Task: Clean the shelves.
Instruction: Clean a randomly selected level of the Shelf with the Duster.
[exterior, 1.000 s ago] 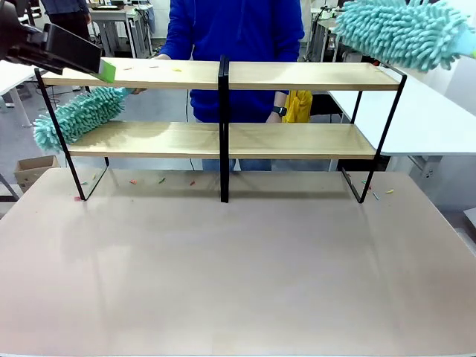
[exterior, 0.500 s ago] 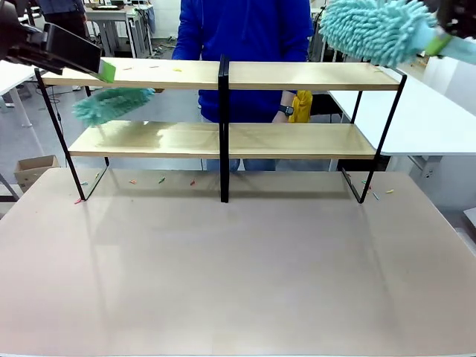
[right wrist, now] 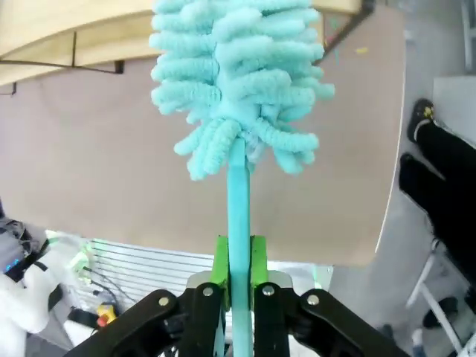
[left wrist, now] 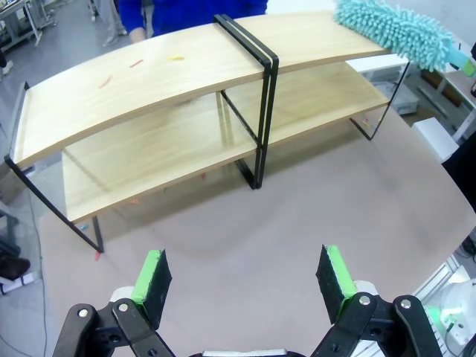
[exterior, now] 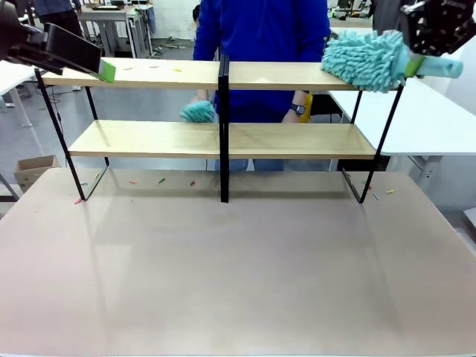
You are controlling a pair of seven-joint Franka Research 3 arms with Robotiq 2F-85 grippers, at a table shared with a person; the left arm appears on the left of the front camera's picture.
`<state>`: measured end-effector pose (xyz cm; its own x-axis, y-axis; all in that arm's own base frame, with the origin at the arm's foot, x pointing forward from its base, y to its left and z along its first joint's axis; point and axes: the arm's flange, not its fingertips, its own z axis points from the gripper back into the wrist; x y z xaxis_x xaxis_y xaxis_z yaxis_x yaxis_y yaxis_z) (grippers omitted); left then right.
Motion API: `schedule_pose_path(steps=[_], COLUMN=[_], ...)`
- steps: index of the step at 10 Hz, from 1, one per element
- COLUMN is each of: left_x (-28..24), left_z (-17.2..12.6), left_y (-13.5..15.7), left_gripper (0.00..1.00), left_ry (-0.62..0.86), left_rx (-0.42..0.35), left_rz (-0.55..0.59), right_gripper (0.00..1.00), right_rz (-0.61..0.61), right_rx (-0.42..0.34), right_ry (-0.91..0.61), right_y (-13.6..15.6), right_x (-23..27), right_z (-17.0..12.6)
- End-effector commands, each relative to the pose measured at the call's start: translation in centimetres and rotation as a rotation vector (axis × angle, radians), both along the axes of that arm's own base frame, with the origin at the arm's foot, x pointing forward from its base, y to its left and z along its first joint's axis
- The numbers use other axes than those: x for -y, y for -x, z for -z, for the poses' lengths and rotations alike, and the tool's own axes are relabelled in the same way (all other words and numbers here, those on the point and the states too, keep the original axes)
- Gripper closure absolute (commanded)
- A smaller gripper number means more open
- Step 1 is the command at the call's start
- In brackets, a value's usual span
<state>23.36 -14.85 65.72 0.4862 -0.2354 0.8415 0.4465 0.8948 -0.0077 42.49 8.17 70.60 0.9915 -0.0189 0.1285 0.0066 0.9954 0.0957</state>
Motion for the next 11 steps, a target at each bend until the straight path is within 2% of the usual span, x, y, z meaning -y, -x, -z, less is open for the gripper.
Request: schedule_pose_path(steps=[1, 3, 4, 7, 9, 11], left_x=[-0.1, -0.1, -0.1, -0.1, -0.1, -0.1], left_z=[0.1, 0.1, 0.1, 0.1, 0.1, 0.1], left_y=[0.1, 0.1, 0.1, 0.1, 0.1, 0.1], left_gripper=[0.00, 0.00, 0.00, 0.00, 0.00, 0.00], left_ry=[-0.001, -0.001, -0.001, -0.001, -0.001, -0.001], left_rx=[0.003, 0.003, 0.003, 0.003, 0.003, 0.003], left_rz=[-0.003, -0.003, -0.003, -0.003, -0.003, -0.003], right_gripper=[0.88, 0.88, 0.88, 0.88, 0.88, 0.88], right_rz=[0.159, 0.340, 0.327, 0.159, 0.056, -0.166], right_rx=[-0.061, -0.043, -0.041, 0.052, 0.052, 0.059], right_ry=[0.039, 0.097, 0.118, 0.113, 0.035, -0.170], right_y=[0.8, 1.0, 0.9, 0.6, 0.8, 2.4], right_x=[0.8, 2.3, 2.5, 1.4, 1.8, 4.1], right_z=[-0.8, -0.8, -0.7, -0.7, -0.7, -1.9])
